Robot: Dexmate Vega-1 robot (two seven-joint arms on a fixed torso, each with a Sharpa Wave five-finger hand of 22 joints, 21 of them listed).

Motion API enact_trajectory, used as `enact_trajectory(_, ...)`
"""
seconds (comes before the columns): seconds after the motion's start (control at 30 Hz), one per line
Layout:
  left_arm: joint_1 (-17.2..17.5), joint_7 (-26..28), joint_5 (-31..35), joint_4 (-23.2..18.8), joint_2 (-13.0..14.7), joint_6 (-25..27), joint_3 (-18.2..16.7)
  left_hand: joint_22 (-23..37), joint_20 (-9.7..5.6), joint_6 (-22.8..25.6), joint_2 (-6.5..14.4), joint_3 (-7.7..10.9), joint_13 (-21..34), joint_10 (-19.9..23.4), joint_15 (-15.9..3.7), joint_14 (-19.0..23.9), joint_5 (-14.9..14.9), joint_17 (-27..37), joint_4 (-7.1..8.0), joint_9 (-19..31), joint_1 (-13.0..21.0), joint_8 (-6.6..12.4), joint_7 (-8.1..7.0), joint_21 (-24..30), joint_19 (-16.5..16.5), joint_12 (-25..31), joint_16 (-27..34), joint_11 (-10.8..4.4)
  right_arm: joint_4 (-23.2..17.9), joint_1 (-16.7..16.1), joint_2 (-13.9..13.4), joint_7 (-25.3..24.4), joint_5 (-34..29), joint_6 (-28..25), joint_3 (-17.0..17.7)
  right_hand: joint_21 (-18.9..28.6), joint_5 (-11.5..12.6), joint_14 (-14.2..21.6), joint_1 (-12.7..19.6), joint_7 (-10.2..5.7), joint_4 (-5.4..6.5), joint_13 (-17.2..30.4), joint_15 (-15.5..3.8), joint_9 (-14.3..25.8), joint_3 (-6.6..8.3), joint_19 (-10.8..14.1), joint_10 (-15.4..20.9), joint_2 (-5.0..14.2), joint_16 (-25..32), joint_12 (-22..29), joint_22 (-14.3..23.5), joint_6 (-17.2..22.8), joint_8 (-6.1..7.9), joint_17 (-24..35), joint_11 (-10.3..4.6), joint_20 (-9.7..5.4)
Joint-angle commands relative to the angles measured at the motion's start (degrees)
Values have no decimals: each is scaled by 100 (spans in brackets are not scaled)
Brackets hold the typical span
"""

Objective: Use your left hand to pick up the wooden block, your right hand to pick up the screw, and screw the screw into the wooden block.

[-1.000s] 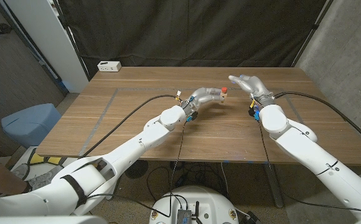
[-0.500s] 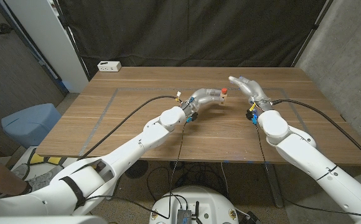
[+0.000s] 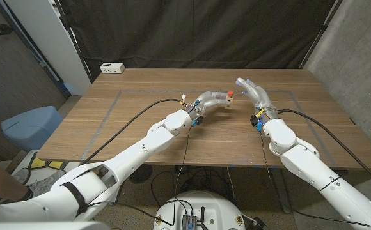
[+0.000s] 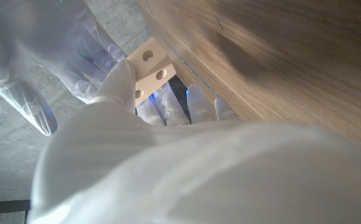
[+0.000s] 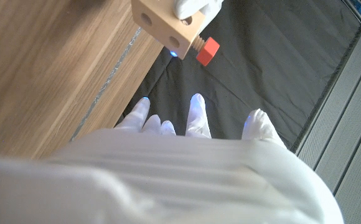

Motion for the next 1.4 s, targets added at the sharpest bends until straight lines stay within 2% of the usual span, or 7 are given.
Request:
enact_trajectory(0.03, -30, 4, 1, 84, -44, -24, 20, 30, 2, 350, 78, 126, 204, 188, -170, 25, 36, 10, 168, 34, -6, 37, 204, 21, 7, 113, 28, -132, 378, 6, 228, 114, 335, 690, -121, 21, -9, -117, -99, -2, 12, -6, 23, -7, -31, -92, -156, 11, 19, -5, 10, -92, -29, 34, 29, 0)
enact_trajectory(0.53, -87, -72, -10, 162, -52, -65, 29, 31, 4, 344, 75, 122, 207, 181, -173, 28, 35, 9, 173, 34, -18, 33, 198, 23, 4, 108, 26, -129, 425, -28, 322, -32, 323, 807, -211, 34, -13, -292, -204, -13, 38, -8, 23, -16, -62, -234, -298, 49, 34, 30, 11, -249, -20, 41, 16, 28)
enact_trajectory(0.73, -104, -99, -16, 190, -49, -82, 26, 31, 5, 343, 75, 122, 209, 189, -180, 35, 35, 8, 170, 34, -16, 32, 197, 23, 4, 111, 28, -123, 415, -32, 358, -105, 285, 783, -254, 56, -11, -287, -226, -24, 31, -9, 27, -19, -66, -241, -265, 66, 63, 67, 11, -91, 54, 36, -1, 46)
enact_trajectory(1.4, -171, -182, -49, 341, -65, -136, 15, 32, 0, 353, 67, 115, 209, 192, -184, 30, 32, 7, 163, 34, -15, 35, 193, 27, 7, 108, 24, -129, 503, -22, 447, -176, 257, 757, -378, 92, -12, -301, -273, -113, 10, -13, -29, -26, -77, -214, -225, 98, 94, 100, 11, 259, 150, 28, -68, 105)
